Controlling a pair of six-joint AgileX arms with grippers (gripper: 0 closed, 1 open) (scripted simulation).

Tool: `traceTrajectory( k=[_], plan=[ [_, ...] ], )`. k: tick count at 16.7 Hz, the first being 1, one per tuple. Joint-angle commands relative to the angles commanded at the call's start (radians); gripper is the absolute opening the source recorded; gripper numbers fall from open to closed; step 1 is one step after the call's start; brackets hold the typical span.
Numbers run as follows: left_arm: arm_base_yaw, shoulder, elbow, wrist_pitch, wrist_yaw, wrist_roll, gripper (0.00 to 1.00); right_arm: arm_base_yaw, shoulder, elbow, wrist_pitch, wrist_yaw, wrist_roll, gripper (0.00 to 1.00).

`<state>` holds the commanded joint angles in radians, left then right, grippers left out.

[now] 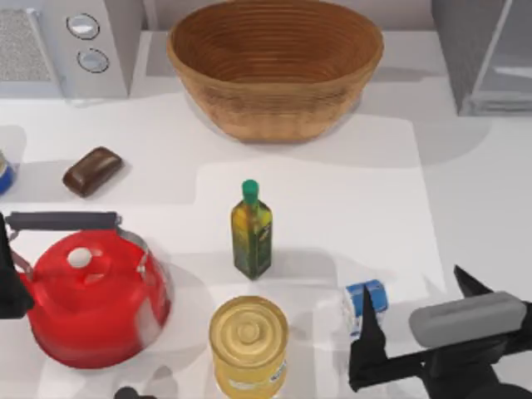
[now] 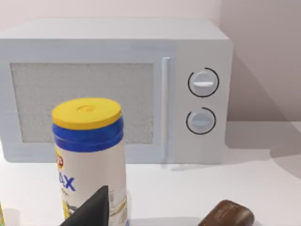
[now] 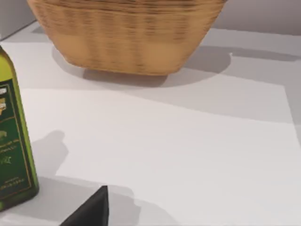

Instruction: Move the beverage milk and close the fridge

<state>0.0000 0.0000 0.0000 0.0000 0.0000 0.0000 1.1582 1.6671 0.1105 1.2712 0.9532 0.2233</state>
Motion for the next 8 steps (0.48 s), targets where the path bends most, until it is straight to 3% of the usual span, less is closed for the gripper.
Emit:
traceTrajectory(
  k=[4, 8],
  plan=[
    [0.0, 0.0, 0.0, 0.0, 0.0, 0.0, 1.0, 0.051, 0.231, 0.026, 0.141, -0.007, 0.057, 1.0],
    [0.0, 0.0, 0.0, 0.0, 0.0, 0.0, 1.0, 0.065, 0.292, 0.034, 0.185, -0.01, 0.076, 1.0]
  ],
)
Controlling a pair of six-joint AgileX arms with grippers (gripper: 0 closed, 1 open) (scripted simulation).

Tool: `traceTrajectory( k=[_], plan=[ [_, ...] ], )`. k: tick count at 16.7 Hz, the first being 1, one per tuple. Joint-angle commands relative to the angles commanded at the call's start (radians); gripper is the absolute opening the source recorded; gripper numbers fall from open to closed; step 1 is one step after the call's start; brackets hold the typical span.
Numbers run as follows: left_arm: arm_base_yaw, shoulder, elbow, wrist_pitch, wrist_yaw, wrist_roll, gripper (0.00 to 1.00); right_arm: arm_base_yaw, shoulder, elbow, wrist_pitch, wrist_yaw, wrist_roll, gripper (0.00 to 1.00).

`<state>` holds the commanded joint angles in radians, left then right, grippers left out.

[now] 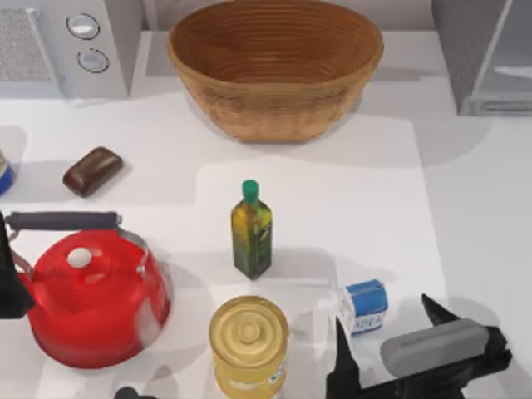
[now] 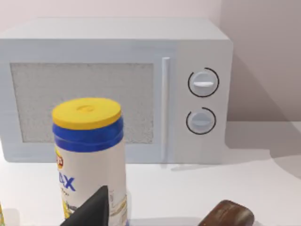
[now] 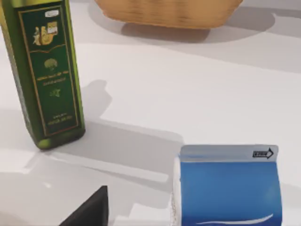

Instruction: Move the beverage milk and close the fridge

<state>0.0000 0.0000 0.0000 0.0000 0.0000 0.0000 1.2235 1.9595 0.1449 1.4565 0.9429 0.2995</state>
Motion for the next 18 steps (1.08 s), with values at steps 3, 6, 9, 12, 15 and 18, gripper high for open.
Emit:
traceTrajectory(
  k=[3, 6, 9, 12, 15, 18],
  plan=[
    [0.0, 0.0, 0.0, 0.0, 0.0, 0.0, 1.0, -0.005, -0.002, -0.004, -0.003, 0.0, -0.001, 1.0],
    [0.0, 0.0, 0.0, 0.0, 0.0, 0.0, 1.0, -0.026, 0.012, -0.013, 0.035, -0.021, -0.013, 1.0],
    [0.0, 0.0, 0.0, 0.0, 0.0, 0.0, 1.0, -0.075, 0.049, -0.001, 0.083, -0.068, -0.04, 1.0],
    [0.0, 0.0, 0.0, 0.0, 0.0, 0.0, 1.0, -0.132, 0.091, 0.07, 0.074, -0.121, -0.066, 1.0],
    [0.0, 0.0, 0.0, 0.0, 0.0, 0.0, 1.0, -0.153, 0.104, 0.1, 0.064, -0.143, -0.075, 1.0],
    [0.0, 0.0, 0.0, 0.0, 0.0, 0.0, 1.0, -0.153, 0.104, 0.1, 0.064, -0.143, -0.075, 0.92]
  ],
)
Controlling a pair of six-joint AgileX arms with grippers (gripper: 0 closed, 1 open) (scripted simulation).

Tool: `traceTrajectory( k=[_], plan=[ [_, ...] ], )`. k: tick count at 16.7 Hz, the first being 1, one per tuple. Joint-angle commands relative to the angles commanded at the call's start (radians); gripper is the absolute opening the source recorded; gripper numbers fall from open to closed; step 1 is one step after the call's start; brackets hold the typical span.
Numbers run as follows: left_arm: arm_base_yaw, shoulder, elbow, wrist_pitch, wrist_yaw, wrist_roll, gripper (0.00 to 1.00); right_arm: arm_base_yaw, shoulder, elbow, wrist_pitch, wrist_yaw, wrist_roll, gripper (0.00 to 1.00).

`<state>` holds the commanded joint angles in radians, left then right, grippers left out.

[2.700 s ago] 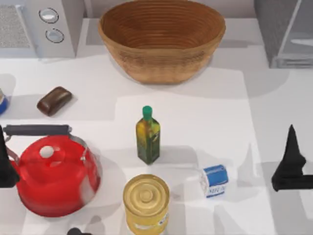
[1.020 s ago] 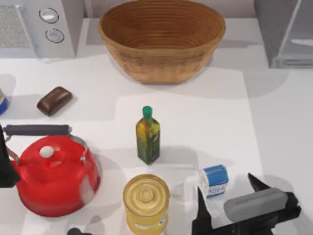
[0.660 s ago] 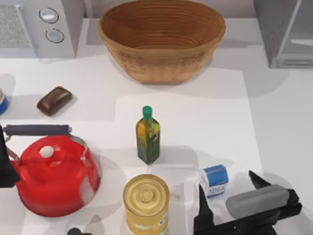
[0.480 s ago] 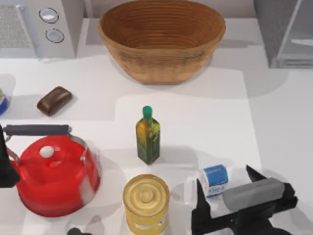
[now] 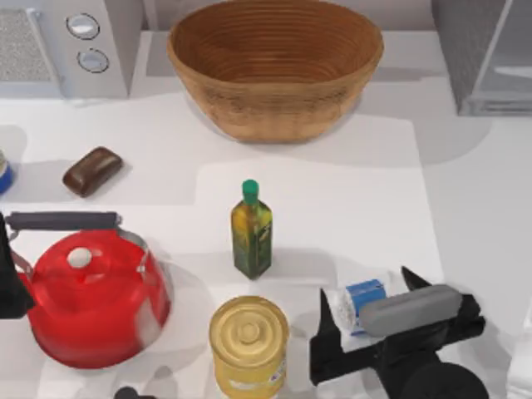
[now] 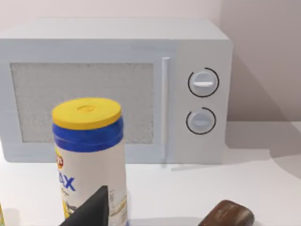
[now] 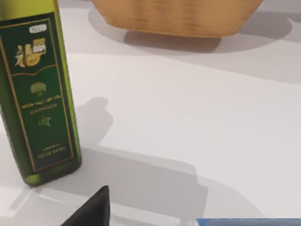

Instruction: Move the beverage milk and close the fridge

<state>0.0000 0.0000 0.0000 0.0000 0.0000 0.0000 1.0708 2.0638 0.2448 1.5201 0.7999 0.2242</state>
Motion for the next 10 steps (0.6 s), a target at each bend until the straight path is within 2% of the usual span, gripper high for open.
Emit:
traceTrajectory(
  k=[10],
  plan=[
    [0.0, 0.0, 0.0, 0.0, 0.0, 0.0, 1.0, 0.0, 0.0, 0.0, 0.0, 0.0, 0.0, 0.17]
  ],
)
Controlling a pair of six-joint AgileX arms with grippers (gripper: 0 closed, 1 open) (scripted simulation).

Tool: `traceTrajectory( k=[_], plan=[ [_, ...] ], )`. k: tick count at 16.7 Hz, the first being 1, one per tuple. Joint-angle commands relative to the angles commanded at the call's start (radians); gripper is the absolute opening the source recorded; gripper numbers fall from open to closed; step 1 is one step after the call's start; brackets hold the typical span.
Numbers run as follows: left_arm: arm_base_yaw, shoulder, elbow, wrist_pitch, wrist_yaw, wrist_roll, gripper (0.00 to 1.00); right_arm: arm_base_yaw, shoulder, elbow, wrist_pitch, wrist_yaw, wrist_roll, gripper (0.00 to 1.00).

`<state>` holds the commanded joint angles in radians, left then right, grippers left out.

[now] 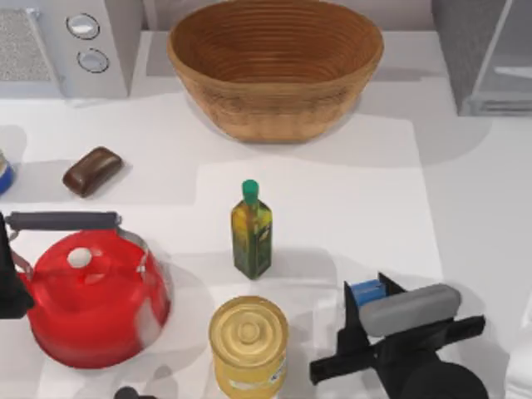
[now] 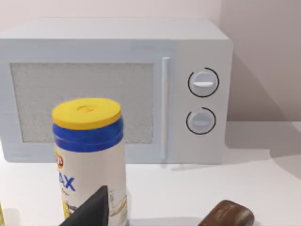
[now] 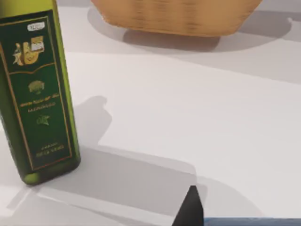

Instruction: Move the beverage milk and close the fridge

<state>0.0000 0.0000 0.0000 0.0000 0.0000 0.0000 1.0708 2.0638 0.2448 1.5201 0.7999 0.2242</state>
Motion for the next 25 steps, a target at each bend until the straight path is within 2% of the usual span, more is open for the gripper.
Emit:
traceTrajectory(
  k=[2, 3, 13, 25],
  plan=[
    [0.0, 0.0, 0.0, 0.0, 0.0, 0.0, 1.0, 0.0, 0.0, 0.0, 0.0, 0.0, 0.0, 0.02],
    [0.0, 0.0, 0.0, 0.0, 0.0, 0.0, 1.0, 0.0, 0.0, 0.0, 0.0, 0.0, 0.0, 0.0],
    [0.0, 0.0, 0.0, 0.0, 0.0, 0.0, 1.0, -0.005, -0.013, -0.007, -0.009, -0.001, 0.006, 0.0],
    [0.0, 0.0, 0.0, 0.0, 0.0, 0.0, 1.0, 0.002, -0.246, -0.006, -0.241, -0.002, 0.002, 0.0]
  ],
)
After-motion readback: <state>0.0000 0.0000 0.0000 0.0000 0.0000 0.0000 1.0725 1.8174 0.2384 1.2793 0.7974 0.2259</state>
